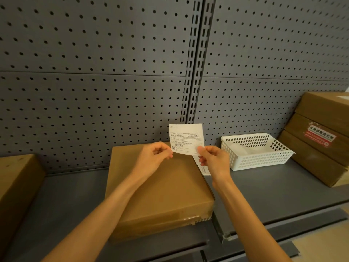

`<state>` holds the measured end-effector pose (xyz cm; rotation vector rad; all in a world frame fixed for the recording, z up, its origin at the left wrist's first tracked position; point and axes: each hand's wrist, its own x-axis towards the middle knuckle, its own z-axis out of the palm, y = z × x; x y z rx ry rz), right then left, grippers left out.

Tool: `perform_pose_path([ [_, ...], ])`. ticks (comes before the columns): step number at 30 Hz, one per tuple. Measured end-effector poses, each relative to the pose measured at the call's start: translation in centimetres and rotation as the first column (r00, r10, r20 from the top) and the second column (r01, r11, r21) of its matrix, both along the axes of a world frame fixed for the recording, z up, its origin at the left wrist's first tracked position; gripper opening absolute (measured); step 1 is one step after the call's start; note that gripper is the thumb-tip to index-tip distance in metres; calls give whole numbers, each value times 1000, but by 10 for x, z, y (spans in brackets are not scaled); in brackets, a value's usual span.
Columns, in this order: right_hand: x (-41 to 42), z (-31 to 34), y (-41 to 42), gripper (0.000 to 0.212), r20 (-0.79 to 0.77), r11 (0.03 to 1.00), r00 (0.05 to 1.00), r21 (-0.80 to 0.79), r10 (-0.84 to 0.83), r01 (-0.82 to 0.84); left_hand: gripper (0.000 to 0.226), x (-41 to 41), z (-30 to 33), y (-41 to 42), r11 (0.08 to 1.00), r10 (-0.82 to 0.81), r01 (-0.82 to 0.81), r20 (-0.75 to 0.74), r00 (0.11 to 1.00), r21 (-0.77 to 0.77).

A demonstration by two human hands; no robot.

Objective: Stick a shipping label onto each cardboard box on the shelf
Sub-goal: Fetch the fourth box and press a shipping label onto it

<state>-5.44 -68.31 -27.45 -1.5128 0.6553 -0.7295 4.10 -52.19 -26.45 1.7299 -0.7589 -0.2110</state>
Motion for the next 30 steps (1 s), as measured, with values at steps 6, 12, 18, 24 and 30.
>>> perform_pose_path([
  [6,2,-5,-2,7,-61,993,998,-117,-35,28,9,1,-2,0,1000,-8,8,10,1000,-4],
  [12,1,-4,-6,39,-145,907,977,-414,-154,81,9,1,-7,-3,999,-51,50,59,997,11],
  [18,2,4,13,29,-175,765,985,-632,11,-121,11,6,-13,-6,997,-67,65,73,995,32],
  [24,5,2,28,19,-214,727,958,-625,191,-285,11,5,-13,-6,995,-104,104,96,990,11],
  [30,6,2,30,15,-232,703,953,-644,193,-300,17,7,-15,-7,996,-86,81,134,987,42],
])
